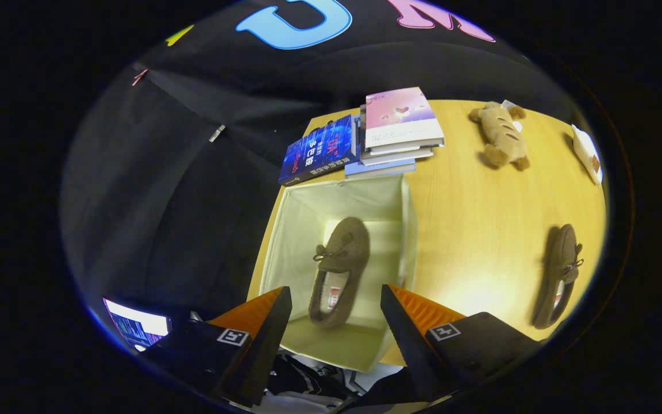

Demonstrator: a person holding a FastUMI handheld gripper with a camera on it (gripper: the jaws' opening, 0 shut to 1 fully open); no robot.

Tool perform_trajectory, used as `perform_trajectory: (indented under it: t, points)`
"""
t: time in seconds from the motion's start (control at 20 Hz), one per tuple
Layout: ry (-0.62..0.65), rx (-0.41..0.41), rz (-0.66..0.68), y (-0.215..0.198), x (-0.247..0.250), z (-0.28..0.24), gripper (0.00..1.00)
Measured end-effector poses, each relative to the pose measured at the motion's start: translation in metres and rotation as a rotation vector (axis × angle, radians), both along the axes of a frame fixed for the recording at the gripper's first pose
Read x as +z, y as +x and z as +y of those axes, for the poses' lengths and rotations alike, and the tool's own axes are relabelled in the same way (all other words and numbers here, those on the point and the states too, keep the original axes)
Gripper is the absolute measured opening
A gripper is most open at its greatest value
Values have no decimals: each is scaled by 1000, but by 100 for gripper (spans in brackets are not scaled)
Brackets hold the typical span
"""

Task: Open the storage box then place both shoes into the box .Put the left shoe in first, then the right shoe, with the right side of both shoes facing outward in a uniform manner.

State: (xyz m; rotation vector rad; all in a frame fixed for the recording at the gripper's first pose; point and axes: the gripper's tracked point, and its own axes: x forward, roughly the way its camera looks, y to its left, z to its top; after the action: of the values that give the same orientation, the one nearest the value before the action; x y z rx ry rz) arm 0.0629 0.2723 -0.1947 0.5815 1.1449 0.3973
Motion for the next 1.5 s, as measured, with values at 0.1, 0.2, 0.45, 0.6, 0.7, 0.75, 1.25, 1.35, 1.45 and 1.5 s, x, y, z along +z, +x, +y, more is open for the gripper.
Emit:
perform_trajectory:
  t: [0.1, 0.2, 0.45, 0.6, 0.7, 0.75, 1.25, 1.35, 1.45, 1.5]
  points:
    - [-28, -1, -19, -8, 2, -38, 97]
    - [-64, -14, -20, -19, -5, -80, 97]
    - [-189, -49, 36, -53, -46, -191, 97]
    - [-257, -120, 115, -71, -88, -255, 97]
    - [-304, -153, 168, -82, -116, -290, 97]
    - [-318, -166, 198, -90, -128, -303, 97]
    - [-387, -177, 322, -99, -231, -347, 89]
    - [-381, -173, 331, -97, -240, -343, 83]
    - [-393, -161, 330, -95, -249, -342, 71]
    - [-400, -164, 338, -96, -252, -341, 56]
